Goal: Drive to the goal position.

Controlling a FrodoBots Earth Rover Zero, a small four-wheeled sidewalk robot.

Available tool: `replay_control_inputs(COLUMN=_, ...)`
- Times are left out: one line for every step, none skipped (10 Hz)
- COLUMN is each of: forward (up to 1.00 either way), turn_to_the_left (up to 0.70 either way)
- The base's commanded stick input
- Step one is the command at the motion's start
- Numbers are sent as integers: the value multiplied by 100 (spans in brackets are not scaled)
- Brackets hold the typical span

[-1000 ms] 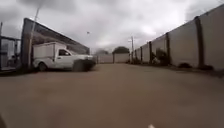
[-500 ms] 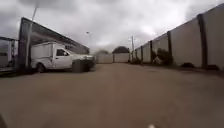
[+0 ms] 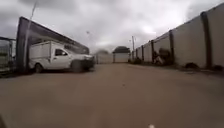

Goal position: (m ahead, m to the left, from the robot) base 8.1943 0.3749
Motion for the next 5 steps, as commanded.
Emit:
replay_control_inputs(forward=50, turn_to_the_left=0)
replay_control_inputs(forward=50, turn_to_the_left=0)
replay_control_inputs(forward=50, turn_to_the_left=0)
replay_control_inputs(forward=50, turn_to_the_left=0)
replay_control_inputs(forward=50, turn_to_the_left=0)
